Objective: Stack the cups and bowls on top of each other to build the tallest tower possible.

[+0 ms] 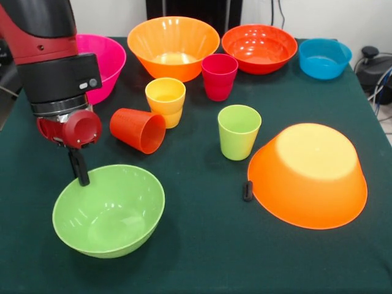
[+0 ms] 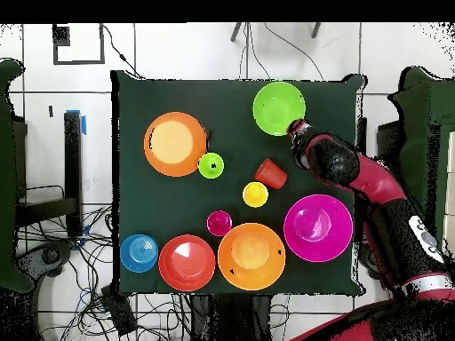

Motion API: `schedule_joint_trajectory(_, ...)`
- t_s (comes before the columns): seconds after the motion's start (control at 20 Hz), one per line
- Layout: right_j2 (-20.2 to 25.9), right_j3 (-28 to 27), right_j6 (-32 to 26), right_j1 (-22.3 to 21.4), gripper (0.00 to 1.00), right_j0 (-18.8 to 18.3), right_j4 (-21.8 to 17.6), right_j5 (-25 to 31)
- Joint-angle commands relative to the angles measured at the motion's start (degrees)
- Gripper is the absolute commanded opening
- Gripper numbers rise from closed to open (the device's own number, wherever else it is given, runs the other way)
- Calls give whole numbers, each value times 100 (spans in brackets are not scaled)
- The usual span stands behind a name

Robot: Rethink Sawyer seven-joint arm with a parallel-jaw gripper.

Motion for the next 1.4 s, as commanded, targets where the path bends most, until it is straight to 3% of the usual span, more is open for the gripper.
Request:
schedule_joint_trajectory(0.05, -702, -209, -164, -394, 0, 504, -283, 736)
schedule_joint_trajectory(0.4, -1150, -62, -136, -17, 0, 689, -535, 375)
schedule_joint_trajectory(0.55, -1334, 38, -106, -47, 0, 782, -601, 231)
schedule_joint_trajectory(0.9, -1418, 237, -287, -388, 0, 847, -398, 648)
schedule_joint_trajectory(1.4, -1471, 470, -372, -408, 0, 771, -455, 408)
